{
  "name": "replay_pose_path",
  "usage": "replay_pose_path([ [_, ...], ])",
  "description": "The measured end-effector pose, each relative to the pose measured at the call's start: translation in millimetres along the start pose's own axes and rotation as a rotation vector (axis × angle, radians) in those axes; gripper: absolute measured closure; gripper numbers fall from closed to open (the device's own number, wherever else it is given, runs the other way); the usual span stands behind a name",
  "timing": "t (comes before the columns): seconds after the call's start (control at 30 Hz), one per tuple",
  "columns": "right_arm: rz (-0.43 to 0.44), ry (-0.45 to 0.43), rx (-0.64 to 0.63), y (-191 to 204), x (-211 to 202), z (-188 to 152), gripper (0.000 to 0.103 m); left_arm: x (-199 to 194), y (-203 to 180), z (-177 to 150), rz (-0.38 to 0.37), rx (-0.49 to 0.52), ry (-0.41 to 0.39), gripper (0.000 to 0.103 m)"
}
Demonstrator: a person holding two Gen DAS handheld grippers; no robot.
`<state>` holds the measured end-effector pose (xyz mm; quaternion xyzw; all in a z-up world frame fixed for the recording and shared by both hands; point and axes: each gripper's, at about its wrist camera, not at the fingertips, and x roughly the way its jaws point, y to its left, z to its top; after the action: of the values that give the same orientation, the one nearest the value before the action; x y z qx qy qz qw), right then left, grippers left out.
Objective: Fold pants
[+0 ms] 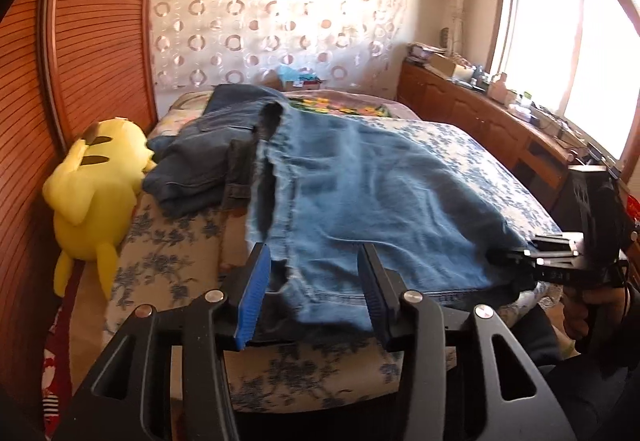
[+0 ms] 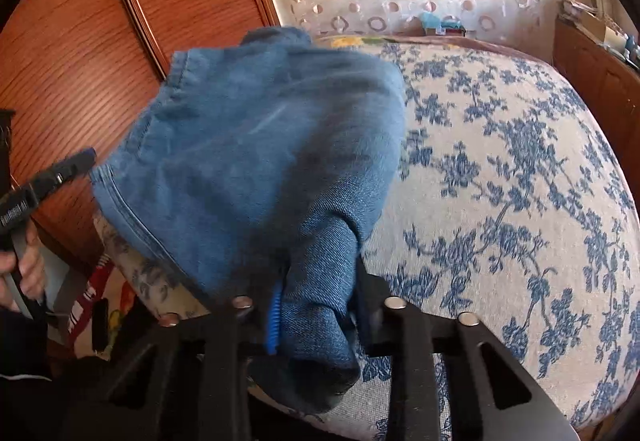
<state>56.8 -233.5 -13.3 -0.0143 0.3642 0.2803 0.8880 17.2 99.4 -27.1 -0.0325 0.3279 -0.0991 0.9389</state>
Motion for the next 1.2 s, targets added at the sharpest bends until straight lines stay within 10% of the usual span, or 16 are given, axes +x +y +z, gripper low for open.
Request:
replay_pose_path([
  [0.63, 0.055, -0.181, -0.154, 47, -32, 64, 0.083, -7, 20, -3, 0.025, -0.047, 0.005, 0.057],
  [1.2, 0.305, -0.131, -0.362, 136, 50, 93, 0.083, -35, 91, -19, 0.165, -0.182, -0.027, 0.057],
])
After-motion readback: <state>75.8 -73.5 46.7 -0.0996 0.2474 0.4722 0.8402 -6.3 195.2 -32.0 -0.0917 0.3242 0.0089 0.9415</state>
